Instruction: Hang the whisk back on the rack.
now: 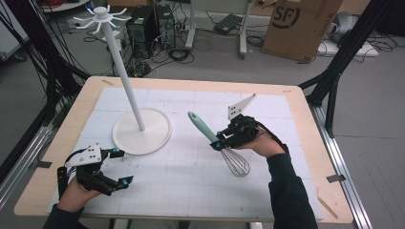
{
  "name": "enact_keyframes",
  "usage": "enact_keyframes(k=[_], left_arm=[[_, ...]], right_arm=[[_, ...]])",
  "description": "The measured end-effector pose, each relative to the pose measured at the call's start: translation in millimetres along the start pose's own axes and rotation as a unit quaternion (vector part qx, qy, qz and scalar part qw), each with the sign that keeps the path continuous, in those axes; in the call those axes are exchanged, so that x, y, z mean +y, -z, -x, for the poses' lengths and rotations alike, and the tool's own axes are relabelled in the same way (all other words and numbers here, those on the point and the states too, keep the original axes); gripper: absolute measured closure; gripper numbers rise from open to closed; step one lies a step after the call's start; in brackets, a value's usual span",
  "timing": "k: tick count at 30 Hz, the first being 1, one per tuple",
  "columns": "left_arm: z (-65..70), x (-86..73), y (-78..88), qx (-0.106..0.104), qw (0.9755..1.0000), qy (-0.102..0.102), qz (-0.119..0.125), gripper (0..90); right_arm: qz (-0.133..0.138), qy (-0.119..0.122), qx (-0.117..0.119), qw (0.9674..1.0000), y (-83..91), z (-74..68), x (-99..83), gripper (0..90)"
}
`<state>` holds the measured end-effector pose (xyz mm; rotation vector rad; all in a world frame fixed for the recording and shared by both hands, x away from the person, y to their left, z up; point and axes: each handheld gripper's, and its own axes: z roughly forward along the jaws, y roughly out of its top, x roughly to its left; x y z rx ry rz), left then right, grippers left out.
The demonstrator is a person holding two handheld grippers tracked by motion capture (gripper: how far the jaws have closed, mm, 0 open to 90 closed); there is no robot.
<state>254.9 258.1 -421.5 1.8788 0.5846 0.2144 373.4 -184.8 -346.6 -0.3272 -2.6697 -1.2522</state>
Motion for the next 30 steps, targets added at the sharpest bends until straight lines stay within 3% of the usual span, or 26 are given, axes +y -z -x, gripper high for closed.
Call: enact_keyframes(k=[9,16,30], left_arm=[[0.3,0.2,-0.2,-0.001,1.0000,0.001,0.001,2.0],[-0.1,0.3,0.4,-0.001,1.0000,0.000,0.001,2.0],[-0.3,0.5,0.9,-0.005,1.0000,0.001,0.005,2.0]], right_arm=[[0.015,0.023,-0.012,0.9996,2.7,-3.1,16.7,69.5],[0.022,0.035,0.002,0.9992,3.3,-6.3,30.9,69.5],[0.031,0.054,0.003,0.9980,5.6,-8.2,68.2,69.4]])
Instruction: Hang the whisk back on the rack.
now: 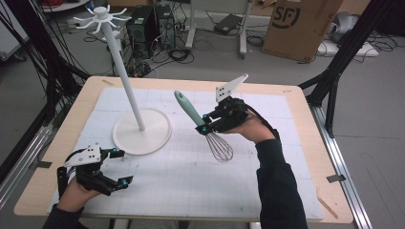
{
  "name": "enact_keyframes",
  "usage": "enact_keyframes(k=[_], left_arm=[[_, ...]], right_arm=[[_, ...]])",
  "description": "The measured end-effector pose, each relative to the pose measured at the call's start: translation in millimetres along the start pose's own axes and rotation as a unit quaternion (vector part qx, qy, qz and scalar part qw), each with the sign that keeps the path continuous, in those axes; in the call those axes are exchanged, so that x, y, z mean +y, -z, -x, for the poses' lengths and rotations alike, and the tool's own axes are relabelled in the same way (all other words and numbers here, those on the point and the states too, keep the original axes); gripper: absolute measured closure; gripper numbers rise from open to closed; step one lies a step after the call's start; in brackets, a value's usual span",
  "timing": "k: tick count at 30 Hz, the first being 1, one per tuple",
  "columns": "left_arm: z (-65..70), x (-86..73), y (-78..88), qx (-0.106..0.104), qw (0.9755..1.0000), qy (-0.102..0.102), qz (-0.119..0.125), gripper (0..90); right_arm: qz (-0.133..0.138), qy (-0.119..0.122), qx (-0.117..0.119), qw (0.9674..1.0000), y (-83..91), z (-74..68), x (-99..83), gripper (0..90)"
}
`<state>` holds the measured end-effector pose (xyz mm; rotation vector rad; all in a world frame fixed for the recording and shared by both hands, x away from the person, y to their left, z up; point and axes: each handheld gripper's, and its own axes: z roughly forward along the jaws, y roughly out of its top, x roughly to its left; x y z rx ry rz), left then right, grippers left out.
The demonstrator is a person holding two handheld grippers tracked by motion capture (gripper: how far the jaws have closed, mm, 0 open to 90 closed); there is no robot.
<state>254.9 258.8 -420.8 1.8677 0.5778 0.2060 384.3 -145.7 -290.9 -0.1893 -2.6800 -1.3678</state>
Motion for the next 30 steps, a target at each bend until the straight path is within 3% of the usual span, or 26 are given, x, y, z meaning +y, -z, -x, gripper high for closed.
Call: enact_keyframes(k=[12,30], left_arm=[[-0.3,-0.1,0.0,-0.003,1.0000,0.001,0.000,2.0],[0.4,0.3,0.6,-0.007,1.0000,0.004,0.003,2.0]], right_arm=[[0.007,0.016,-0.001,0.9998,-1.8,-1.1,30.5,69.4],[0.013,0.017,-0.007,0.9997,-1.4,5.6,64.6,69.4]])
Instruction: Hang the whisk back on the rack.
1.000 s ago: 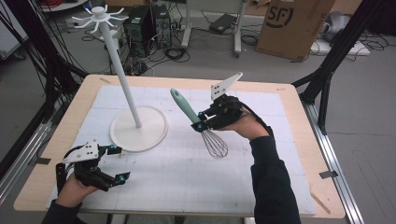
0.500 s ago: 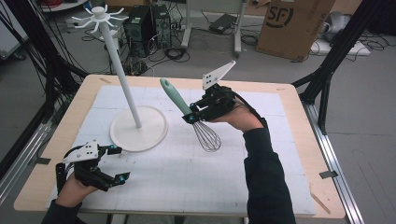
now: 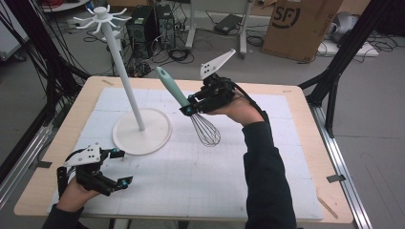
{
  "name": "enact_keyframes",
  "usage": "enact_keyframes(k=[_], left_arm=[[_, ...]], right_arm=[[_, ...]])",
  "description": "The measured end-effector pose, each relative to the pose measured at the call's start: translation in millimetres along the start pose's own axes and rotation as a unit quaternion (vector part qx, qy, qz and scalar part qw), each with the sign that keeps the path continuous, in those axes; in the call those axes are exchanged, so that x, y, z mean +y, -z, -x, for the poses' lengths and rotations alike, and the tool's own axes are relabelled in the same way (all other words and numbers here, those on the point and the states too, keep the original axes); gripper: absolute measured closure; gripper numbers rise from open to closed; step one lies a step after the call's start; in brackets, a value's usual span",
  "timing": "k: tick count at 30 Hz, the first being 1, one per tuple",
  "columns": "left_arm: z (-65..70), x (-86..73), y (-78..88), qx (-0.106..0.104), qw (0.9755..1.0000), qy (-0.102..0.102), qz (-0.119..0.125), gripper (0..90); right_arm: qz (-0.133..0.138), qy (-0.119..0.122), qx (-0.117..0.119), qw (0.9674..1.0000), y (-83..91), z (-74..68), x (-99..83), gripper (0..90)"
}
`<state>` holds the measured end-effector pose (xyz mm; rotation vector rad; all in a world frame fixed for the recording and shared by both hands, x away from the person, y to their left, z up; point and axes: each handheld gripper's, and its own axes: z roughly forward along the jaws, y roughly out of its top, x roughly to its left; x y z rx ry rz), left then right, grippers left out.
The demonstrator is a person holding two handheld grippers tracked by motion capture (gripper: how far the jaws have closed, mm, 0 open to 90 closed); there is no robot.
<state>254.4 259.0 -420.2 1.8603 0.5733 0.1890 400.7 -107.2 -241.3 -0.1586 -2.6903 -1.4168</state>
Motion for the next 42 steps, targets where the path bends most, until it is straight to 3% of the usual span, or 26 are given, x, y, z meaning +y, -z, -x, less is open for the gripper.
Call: enact_keyframes(k=[11,17,29,42], left_arm=[[0.3,0.3,0.6,-0.001,1.0000,-0.001,0.002,2.0],[0.2,0.5,1.3,-0.002,1.0000,-0.003,0.004,2.0],[0.9,0.4,2.3,-0.006,0.9999,0.001,0.009,2.0],[1.9,0.6,3.7,-0.007,0.9999,-0.004,0.010,2.0]], right_arm=[[0.013,0.012,-0.009,0.9998,-2.0,4.4,26.8,69.4],[0.013,0.013,0.000,0.9998,-4.6,7.8,47.5,69.4],[0.020,0.027,0.002,0.9994,-8.6,10.9,73.4,69.4],[0.017,0.025,-0.007,0.9995,-11.8,12.3,99.9,69.4]])
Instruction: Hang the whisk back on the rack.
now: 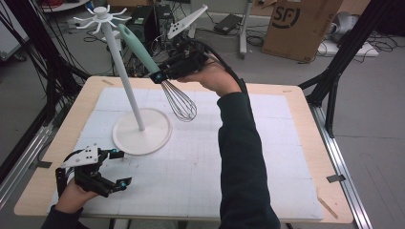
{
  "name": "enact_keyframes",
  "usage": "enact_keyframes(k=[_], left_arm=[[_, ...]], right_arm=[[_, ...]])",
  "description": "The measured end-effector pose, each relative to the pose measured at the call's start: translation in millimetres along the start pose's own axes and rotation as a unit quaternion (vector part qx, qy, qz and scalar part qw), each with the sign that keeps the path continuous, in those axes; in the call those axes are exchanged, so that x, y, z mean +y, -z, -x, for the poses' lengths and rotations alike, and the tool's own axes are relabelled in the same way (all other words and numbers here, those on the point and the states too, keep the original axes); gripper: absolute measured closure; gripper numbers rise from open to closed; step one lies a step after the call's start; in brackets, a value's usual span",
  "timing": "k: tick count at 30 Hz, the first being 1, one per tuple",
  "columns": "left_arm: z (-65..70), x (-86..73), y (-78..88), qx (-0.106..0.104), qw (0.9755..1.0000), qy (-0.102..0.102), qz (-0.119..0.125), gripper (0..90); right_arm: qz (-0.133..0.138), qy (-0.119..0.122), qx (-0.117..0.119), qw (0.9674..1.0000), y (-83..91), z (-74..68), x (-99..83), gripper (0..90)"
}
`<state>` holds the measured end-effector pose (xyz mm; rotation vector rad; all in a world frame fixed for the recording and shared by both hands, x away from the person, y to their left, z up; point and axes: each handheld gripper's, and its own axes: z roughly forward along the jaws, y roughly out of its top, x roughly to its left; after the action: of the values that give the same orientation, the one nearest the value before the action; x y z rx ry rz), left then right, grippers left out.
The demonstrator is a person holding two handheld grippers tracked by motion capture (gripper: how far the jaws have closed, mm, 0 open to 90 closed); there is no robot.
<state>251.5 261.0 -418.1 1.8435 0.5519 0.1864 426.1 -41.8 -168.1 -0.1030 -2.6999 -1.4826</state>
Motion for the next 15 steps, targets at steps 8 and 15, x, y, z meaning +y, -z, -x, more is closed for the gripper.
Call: enact_keyframes(k=[8,15], left_arm=[[1.8,-0.1,-0.9,-0.006,1.0000,-0.002,-0.002,2.0],[3.3,-0.1,-1.1,-0.010,0.9999,-0.003,-0.003,2.0]], right_arm=[[-0.007,0.003,-0.014,0.9999,-3.5,2.6,10.2,69.3],[-0.014,-0.010,-0.017,0.9997,-7.6,8.8,13.0,69.3]])
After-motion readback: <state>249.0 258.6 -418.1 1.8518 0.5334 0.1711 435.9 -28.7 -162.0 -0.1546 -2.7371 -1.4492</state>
